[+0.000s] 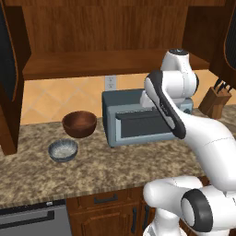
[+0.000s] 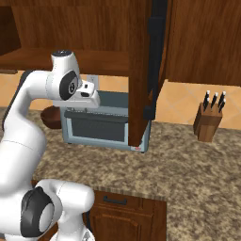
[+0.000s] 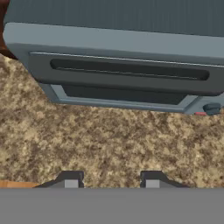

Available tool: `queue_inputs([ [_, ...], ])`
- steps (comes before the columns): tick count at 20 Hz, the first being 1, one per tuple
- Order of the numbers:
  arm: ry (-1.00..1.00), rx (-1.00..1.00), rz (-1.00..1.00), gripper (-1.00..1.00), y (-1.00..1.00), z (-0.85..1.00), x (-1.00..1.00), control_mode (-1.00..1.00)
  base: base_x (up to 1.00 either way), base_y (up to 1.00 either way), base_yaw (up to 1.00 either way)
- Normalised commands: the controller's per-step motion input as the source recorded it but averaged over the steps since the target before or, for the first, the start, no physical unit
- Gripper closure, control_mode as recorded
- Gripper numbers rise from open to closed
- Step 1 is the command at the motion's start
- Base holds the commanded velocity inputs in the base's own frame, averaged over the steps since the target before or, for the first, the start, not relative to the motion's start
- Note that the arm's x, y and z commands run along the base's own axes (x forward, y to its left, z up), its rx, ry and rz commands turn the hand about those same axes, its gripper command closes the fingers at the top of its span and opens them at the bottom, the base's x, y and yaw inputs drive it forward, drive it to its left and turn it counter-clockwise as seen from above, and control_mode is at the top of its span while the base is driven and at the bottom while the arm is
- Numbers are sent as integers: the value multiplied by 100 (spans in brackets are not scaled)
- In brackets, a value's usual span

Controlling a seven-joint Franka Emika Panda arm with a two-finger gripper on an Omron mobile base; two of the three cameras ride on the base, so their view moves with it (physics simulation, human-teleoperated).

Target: Pick up the bowls on the counter and stack them on top of one another in the open cabinet. Place the smaller bowl on top of the larger bowl.

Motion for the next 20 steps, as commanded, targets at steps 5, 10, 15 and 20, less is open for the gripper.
queue_inputs([
  [5, -2, -6, 1, -100, 61, -4, -17, -100, 0, 0, 0],
  [10, -30, -19, 12, -100, 100, 0, -54, -100, 0, 0, 0],
  [15, -17, -18, 20, -100, 100, -10, -53, -100, 0, 0, 0],
  [20, -2, -18, 25, -100, 100, -33, -41, -100, 0, 0, 0],
])
